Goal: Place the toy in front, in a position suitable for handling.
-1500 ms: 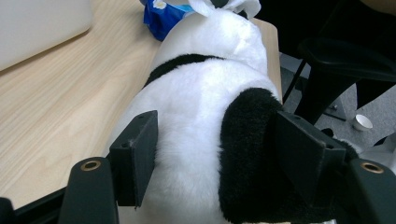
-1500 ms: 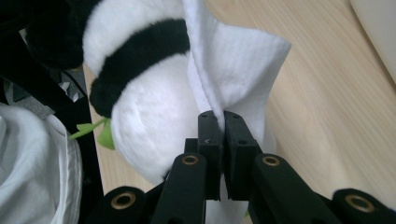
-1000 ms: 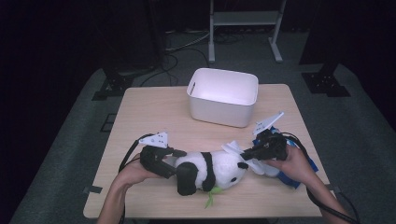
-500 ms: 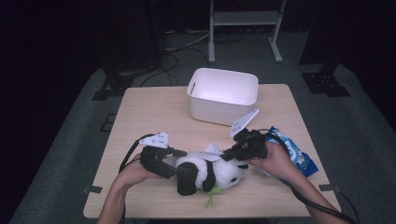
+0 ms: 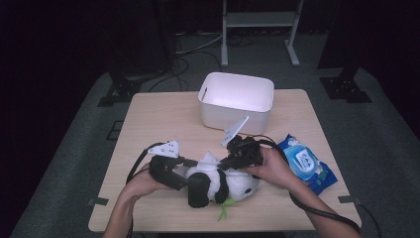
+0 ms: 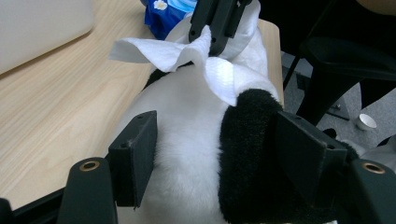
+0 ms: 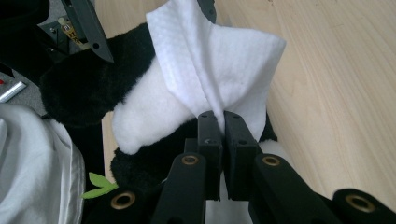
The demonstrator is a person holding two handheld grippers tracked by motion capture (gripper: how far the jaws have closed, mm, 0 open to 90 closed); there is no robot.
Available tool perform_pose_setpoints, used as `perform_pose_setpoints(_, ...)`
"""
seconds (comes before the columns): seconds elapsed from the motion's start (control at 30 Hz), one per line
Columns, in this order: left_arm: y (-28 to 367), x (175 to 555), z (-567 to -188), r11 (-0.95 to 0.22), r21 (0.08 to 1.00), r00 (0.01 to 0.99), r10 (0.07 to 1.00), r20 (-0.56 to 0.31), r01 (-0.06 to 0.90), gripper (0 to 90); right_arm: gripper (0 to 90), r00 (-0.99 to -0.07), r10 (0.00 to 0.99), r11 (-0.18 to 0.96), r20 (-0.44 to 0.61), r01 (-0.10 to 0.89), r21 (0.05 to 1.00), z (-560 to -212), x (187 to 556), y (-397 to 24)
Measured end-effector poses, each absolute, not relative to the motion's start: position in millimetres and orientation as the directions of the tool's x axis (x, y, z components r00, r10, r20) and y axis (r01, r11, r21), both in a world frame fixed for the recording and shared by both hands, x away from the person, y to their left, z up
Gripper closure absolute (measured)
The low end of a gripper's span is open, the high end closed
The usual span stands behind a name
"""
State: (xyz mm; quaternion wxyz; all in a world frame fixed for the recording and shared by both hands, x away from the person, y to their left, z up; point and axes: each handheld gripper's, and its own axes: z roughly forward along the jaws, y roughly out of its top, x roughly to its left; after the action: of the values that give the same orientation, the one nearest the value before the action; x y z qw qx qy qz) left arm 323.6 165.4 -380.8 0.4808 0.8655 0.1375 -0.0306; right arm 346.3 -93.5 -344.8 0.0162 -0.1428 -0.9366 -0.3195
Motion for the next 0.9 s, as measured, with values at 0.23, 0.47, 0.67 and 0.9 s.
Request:
perform_pose_setpoints(0.23, 164.9, 323.4, -380.1, -0.505, 0.819, 0.959, 0.214, -0.185, 0.271, 31.2, 85.9, -0.963, 0.239, 0.757, 0.124, 0.265, 0.597, -345.3, 333.2, -98.3)
perform_pose_setpoints(0.47, 165.4, 323.5, -380.6, -0.501, 0.821, 0.959, 0.213, -0.189, 0.273, 31.2, 85.9, -0.965, 0.22, 0.76, 0.143, 0.262, 0.595, -347.1, 319.4, -106.0)
perform_pose_setpoints(0.67, 166.2, 324.5, -381.0, -0.499, 0.822, 0.958, 0.215, -0.189, 0.274, 31.3, 86.0, -0.964, 0.23, 0.754, 0.136, 0.264, 0.602, -343.3, 312.4, -120.6)
perform_pose_setpoints(0.9, 167.1, 325.3, -381.5, -0.496, 0.822, 0.956, 0.218, -0.194, 0.28, 31.2, 85.9, -0.95, 0.285, 0.719, 0.13, 0.301, 0.626, -339.1, 310.8, -150.3)
